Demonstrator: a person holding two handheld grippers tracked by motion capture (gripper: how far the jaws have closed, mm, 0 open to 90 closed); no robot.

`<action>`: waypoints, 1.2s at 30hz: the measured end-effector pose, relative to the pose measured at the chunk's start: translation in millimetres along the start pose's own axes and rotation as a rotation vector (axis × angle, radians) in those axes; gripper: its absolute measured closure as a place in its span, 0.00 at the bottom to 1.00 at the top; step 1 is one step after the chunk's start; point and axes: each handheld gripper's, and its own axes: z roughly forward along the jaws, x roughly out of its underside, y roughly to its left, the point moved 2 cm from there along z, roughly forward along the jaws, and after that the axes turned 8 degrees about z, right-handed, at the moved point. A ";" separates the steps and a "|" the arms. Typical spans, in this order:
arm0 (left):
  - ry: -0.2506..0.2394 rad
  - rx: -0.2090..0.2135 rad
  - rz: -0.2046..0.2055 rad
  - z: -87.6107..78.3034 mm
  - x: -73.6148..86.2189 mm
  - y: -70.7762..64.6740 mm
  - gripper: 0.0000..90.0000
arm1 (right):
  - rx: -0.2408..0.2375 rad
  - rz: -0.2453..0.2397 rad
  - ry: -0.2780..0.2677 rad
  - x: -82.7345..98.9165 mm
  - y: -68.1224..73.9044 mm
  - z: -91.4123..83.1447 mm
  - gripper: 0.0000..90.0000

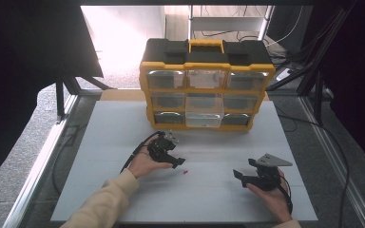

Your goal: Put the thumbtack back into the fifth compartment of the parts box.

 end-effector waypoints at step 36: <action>0.071 -0.003 0.025 18.2 2.8 -8.1 0.91 | 0.022 -0.021 0.010 0.5 0.8 1.0 0.23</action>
